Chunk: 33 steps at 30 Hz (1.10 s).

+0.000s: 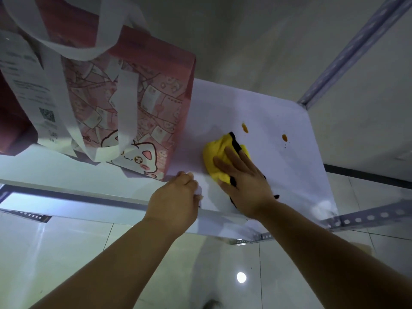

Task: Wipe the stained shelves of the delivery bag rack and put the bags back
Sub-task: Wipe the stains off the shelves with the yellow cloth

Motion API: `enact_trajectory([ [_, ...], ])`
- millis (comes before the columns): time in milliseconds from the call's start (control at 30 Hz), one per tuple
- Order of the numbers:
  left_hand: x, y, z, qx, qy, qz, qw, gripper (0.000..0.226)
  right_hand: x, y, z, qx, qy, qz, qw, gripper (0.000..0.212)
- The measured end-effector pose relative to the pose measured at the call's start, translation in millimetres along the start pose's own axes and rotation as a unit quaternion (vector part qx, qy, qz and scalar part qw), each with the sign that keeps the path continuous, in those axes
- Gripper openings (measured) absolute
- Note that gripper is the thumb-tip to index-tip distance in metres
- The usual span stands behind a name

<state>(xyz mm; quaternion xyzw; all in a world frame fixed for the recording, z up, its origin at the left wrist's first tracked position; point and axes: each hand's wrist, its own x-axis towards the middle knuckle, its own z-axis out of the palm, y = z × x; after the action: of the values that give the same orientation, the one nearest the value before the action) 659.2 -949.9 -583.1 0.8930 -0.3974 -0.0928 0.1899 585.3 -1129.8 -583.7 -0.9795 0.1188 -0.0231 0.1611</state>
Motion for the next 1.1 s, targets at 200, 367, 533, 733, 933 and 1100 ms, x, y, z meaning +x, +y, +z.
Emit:
enact_trajectory([
  [200, 8.5, 13.5, -7.3, 0.122, -0.043, -0.025, 0.991, 0.032, -31.0, 64.6, -21.3, -0.039, -0.010, 0.128, 0.991, 0.054],
  [367, 22.7, 33.9, -14.7, 0.149, -0.012, -0.034, 0.988, 0.014, -9.6, 103.9, -33.2, -0.020, 0.052, 0.262, 0.963, 0.054],
  [533, 44.8, 38.9, -1.5, 0.107, 0.031, -0.002, 0.994, 0.034, 34.7, 126.3, -47.4, -0.025, 0.062, 0.337, 0.939, 0.053],
  [733, 52.9, 33.8, 8.1, 0.098, 0.039, 0.011, 0.994, 0.035, 58.7, 109.0, -44.6, -0.022, 0.026, 0.313, 0.949, 0.056],
  [933, 52.8, 34.0, 13.7, 0.069, 0.048, -0.020, 0.996, 0.039, 15.2, 90.0, -29.2, 0.010, 0.049, 0.159, 0.986, 0.051],
  [1100, 51.3, 29.7, 18.6, 0.033, 0.066, -0.042, 0.996, 0.042, 11.7, 117.9, -41.5, 0.015, 0.088, 0.247, 0.965, 0.050],
])
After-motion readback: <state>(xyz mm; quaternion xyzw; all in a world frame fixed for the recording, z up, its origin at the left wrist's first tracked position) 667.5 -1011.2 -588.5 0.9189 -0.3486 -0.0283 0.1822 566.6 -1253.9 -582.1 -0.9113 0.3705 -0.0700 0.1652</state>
